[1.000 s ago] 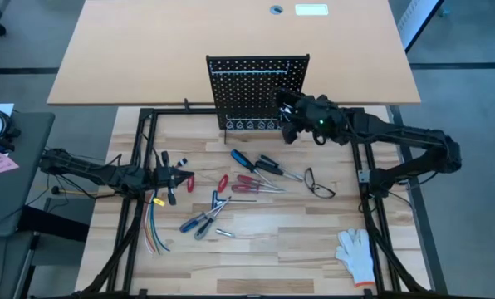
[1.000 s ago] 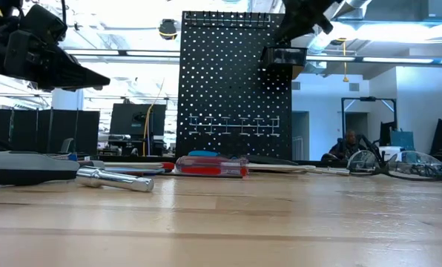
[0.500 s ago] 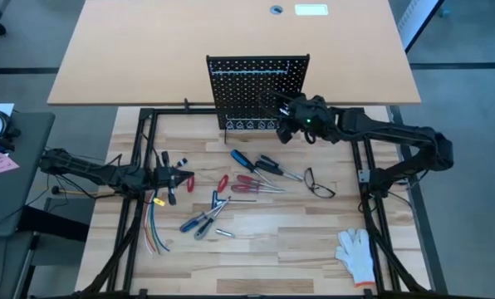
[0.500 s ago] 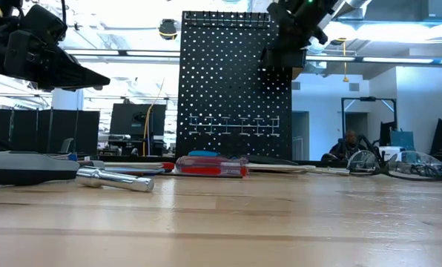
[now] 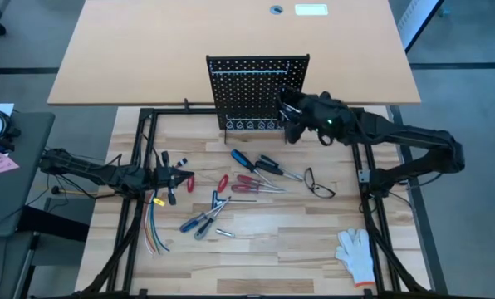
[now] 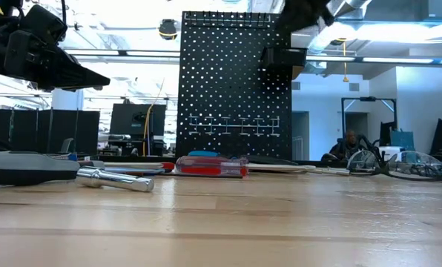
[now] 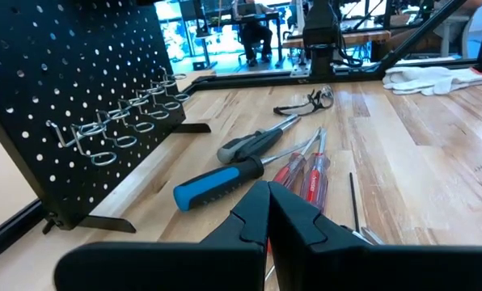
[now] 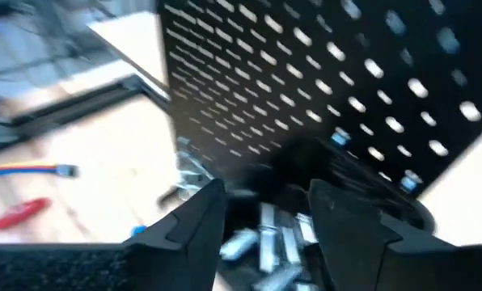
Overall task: Hang tools onto peg board
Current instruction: Put the extension bar into the bin of the pegboard
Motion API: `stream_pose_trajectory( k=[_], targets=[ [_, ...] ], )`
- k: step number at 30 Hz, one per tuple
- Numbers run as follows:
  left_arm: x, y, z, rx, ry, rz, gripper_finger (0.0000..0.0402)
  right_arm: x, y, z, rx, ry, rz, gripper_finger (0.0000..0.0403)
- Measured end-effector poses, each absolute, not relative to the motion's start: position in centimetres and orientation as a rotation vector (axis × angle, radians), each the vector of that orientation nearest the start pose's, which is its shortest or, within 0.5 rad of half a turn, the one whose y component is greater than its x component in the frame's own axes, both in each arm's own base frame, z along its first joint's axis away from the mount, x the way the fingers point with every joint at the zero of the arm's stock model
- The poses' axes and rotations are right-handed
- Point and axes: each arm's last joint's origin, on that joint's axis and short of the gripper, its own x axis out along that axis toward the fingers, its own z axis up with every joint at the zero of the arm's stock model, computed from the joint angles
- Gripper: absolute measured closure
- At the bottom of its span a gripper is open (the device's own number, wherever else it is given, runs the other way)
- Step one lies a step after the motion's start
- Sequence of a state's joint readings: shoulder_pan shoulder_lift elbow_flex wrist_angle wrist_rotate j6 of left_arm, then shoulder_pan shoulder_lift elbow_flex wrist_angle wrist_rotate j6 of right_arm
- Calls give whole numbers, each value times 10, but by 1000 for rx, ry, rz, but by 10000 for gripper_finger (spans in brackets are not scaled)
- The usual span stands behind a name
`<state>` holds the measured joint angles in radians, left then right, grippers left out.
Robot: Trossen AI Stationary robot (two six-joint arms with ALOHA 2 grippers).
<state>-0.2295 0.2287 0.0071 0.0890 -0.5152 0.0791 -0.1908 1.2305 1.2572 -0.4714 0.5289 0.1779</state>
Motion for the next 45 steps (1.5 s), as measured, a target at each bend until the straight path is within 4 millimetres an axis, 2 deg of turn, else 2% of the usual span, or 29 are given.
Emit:
stream_pose_trajectory(
  k=[5, 9, 14, 18, 23, 28, 32, 36, 40, 45],
  targets=[
    [108, -10, 156, 127, 136, 280, 402, 256, -17, 385, 39, 344, -565, 226],
    [108, -10, 156, 127, 136, 280, 401, 265, 33, 366, 3, 315, -416, 232],
    [108, -10, 156, 127, 136, 280, 402, 280, 96, 317, -34, 321, -236, 233],
    [108, -10, 156, 127, 135, 280, 401, 298, 140, 266, -53, 321, -134, 233],
    [108, -10, 156, 127, 135, 280, 402, 329, 180, 203, -94, 284, -67, 233],
    [108, -10, 156, 127, 136, 280, 401, 359, 198, 149, -112, 215, -55, 233],
    [108, -10, 156, 127, 135, 280, 401, 389, 200, 126, -2, 254, -14, 233],
    [108, -10, 156, 126, 134, 280, 401, 415, 197, 109, 1, 350, -32, 233],
    [108, -10, 156, 127, 135, 280, 401, 433, 193, 103, 20, 437, -78, 233],
    [108, -10, 156, 127, 135, 281, 402, 443, 180, 95, 79, 543, -154, 234]
  ],
)
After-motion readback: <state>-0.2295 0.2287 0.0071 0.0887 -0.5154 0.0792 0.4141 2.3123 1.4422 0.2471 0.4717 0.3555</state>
